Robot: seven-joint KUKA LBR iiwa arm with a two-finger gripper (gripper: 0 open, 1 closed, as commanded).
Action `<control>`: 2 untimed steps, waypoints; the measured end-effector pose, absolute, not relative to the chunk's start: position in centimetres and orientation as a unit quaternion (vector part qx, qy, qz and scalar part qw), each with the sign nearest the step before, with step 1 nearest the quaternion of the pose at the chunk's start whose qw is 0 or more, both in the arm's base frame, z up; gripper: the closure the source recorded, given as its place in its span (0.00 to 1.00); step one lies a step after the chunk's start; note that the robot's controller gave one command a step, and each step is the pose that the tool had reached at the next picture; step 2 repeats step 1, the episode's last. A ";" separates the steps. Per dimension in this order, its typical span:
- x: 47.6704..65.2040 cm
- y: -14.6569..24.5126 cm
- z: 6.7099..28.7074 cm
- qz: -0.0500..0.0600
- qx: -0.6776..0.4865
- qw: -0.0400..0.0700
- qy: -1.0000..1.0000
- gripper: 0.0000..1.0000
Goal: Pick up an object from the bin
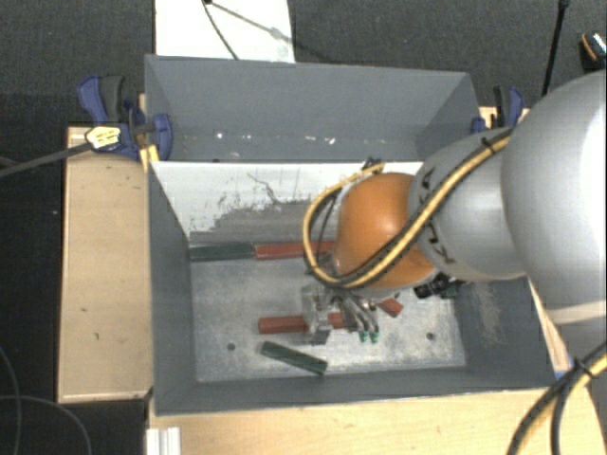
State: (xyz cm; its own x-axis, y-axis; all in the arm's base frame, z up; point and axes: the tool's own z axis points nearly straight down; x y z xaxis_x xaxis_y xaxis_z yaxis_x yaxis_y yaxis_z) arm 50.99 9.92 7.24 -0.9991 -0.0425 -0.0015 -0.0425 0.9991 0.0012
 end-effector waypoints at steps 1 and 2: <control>53.7 7.5 20.8 0.001 -0.024 0.006 1.000 1.00; 53.7 7.5 20.8 0.001 -0.024 0.006 1.000 1.00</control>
Offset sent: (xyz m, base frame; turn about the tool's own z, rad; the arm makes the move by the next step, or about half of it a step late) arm 0.0241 -0.0238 0.1301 -0.0080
